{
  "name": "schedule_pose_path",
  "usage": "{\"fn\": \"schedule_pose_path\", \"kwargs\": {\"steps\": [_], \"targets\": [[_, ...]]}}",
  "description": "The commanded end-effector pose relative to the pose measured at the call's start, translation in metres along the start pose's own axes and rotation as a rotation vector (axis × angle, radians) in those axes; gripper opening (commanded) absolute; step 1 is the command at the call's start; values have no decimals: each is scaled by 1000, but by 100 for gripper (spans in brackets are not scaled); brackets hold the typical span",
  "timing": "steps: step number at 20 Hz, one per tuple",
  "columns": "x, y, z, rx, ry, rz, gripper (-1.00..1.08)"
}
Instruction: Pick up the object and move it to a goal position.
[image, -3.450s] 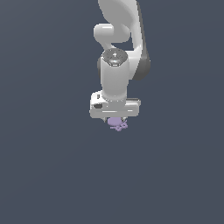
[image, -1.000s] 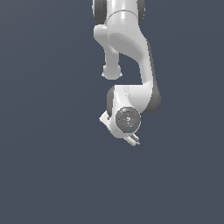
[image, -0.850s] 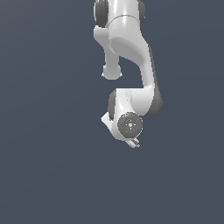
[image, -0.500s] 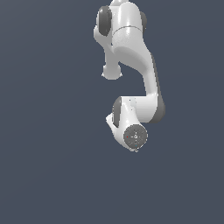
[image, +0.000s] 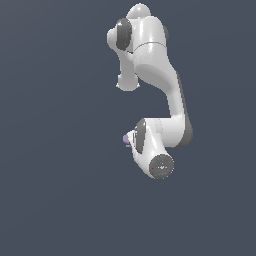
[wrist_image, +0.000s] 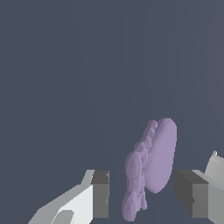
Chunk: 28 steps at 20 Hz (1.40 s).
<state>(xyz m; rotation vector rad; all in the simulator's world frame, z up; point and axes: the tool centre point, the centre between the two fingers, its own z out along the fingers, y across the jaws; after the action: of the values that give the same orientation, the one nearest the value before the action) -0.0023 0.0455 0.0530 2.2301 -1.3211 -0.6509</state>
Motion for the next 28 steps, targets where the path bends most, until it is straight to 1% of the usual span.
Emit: {"fn": "schedule_pose_path", "kwargs": {"steps": [1,7,14,23,28], "targets": [[-2,-1,2,-18,0,29,28],[-4,-2,5,-37,0,59,28],[-4,-1,9,-35,0,56,28],[-4,0,30,-37,0,59,28],[-4,0,35,-37,0,60,28]]}}
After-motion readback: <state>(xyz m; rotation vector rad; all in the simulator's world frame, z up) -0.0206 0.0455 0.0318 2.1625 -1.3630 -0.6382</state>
